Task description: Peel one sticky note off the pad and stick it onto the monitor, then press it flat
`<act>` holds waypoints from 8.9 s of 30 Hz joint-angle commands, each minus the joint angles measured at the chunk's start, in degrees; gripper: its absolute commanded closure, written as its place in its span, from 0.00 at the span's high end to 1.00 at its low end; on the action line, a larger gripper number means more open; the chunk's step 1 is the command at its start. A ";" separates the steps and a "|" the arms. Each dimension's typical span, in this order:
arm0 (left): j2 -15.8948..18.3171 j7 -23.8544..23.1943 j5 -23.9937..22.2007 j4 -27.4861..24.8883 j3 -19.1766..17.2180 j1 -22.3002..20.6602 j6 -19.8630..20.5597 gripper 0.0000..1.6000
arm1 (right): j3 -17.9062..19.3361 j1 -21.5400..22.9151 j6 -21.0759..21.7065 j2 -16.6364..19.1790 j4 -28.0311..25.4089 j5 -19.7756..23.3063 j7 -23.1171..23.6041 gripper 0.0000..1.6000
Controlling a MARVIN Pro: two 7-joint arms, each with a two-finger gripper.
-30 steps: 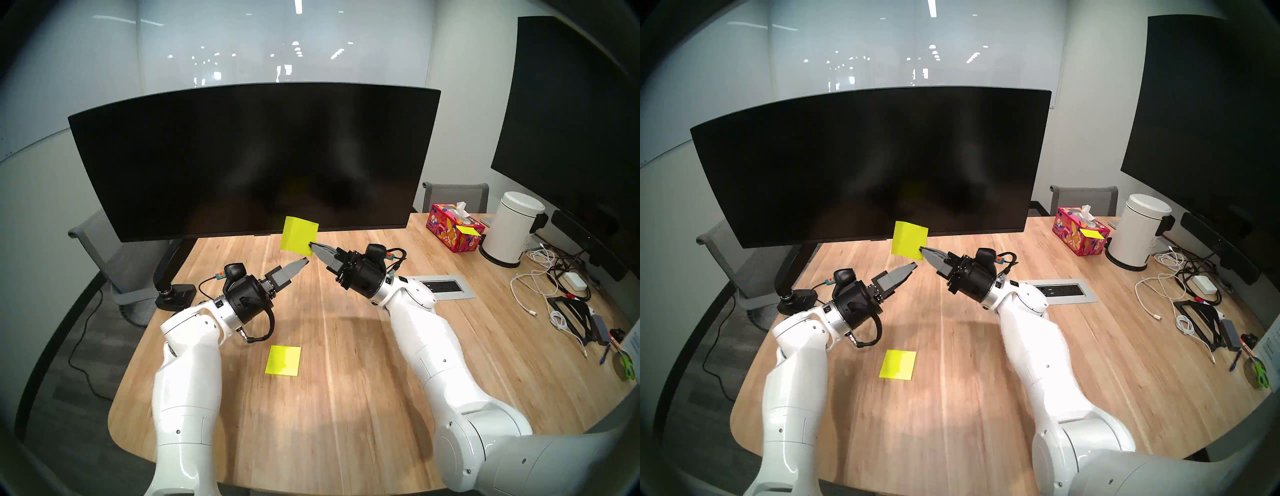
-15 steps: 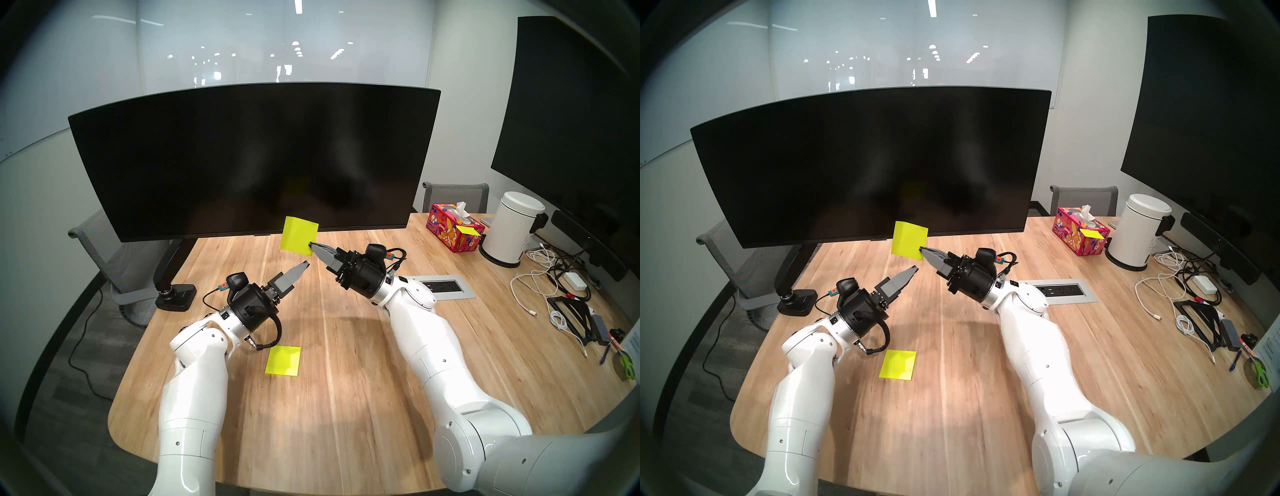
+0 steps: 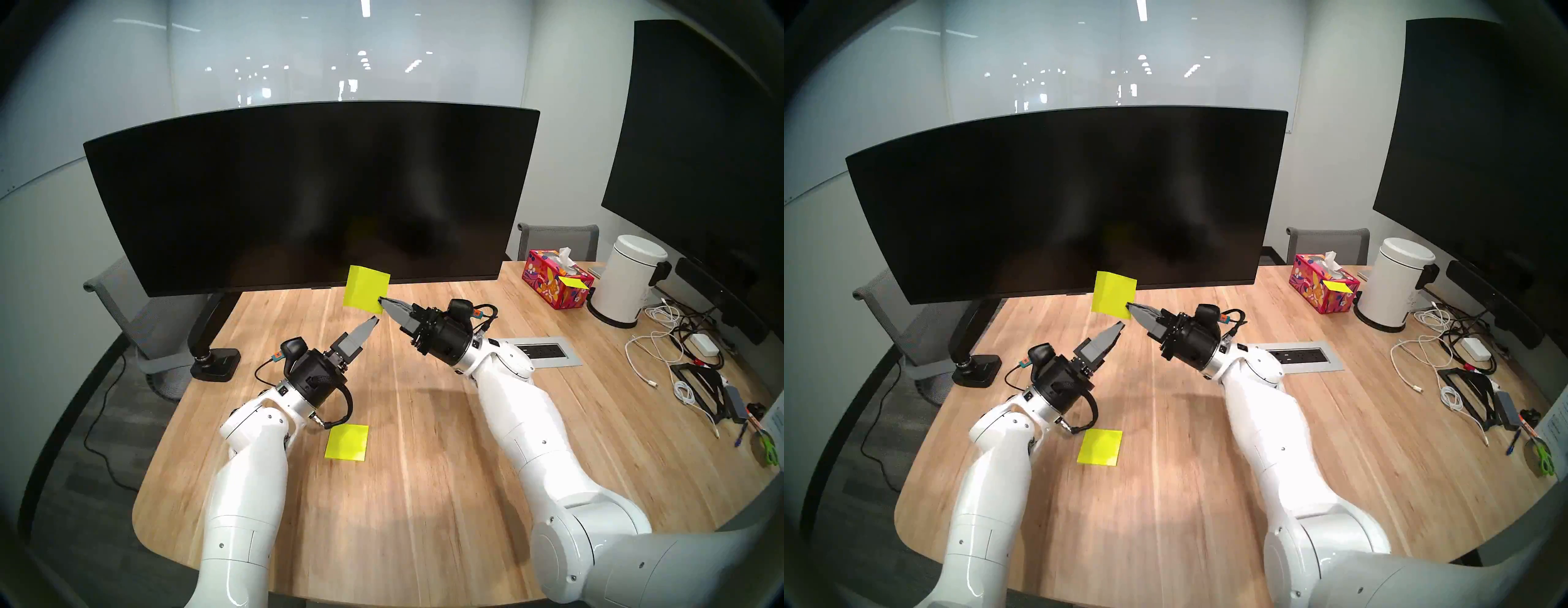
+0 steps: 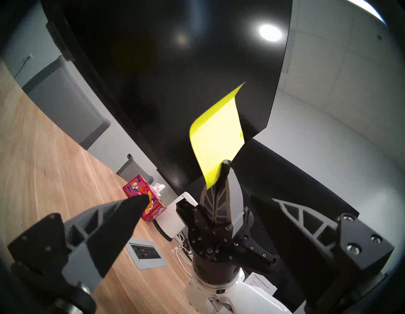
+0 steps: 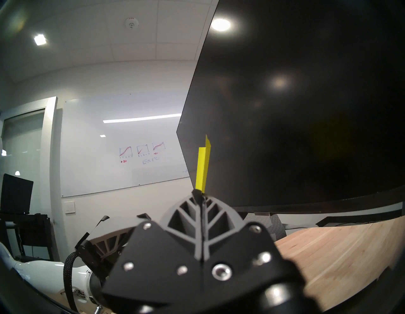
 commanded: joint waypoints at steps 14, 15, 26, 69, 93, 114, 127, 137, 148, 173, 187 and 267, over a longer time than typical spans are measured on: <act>-1.70 -5.06 -4.32 8.24 -0.73 -6.48 -5.03 1.00 | 0.16 0.78 0.13 -0.46 -0.74 0.06 -0.02 0.00; -1.73 -5.41 -4.54 8.54 -0.80 -6.76 -5.16 1.00 | 0.17 0.78 0.13 -0.47 -0.74 0.05 -0.02 0.00; -0.72 -10.07 -6.79 11.37 -0.82 -8.76 -2.99 1.00 | 0.29 0.78 0.17 -0.54 -0.75 -0.07 0.03 0.00; -1.57 -9.40 -7.47 11.50 -0.70 -9.02 -0.20 0.70 | 0.71 0.73 0.34 -0.79 -0.83 -0.51 0.17 0.00; -1.69 -8.81 -7.56 10.12 -0.61 -8.07 0.97 0.56 | 0.95 0.73 0.40 -0.92 -0.84 -0.75 0.28 0.00; -1.84 -8.80 -7.68 10.94 -0.84 -8.08 1.03 0.27 | 0.99 0.63 0.13 -0.98 -1.07 -1.39 0.03 0.00; -1.74 -8.99 -7.78 11.02 -0.80 -8.06 1.30 0.00 | 1.03 0.35 -0.85 -1.25 -1.42 -1.72 -0.20 0.00; -1.70 -9.09 -7.89 11.06 -0.78 -8.10 1.43 0.00 | 1.34 0.19 -1.19 -1.23 -1.58 -1.15 1.14 1.00; -0.13 -10.13 -7.46 10.93 -0.56 -9.02 2.06 0.00 | 1.87 0.07 -0.49 -1.25 -2.17 -1.27 1.19 1.00; 9.77 -13.69 -2.29 12.18 1.51 -17.74 5.41 0.00 | 3.02 -0.82 0.51 -0.80 -3.76 -2.46 0.45 1.00; 14.50 -15.04 3.34 14.12 4.52 -21.87 6.63 0.00 | 3.51 -1.87 0.88 -0.75 -5.37 -2.81 0.26 1.00; 33.22 -24.14 1.05 14.05 21.93 -25.57 3.73 0.00 | 2.22 0.23 6.05 0.36 -4.43 -6.94 0.96 0.75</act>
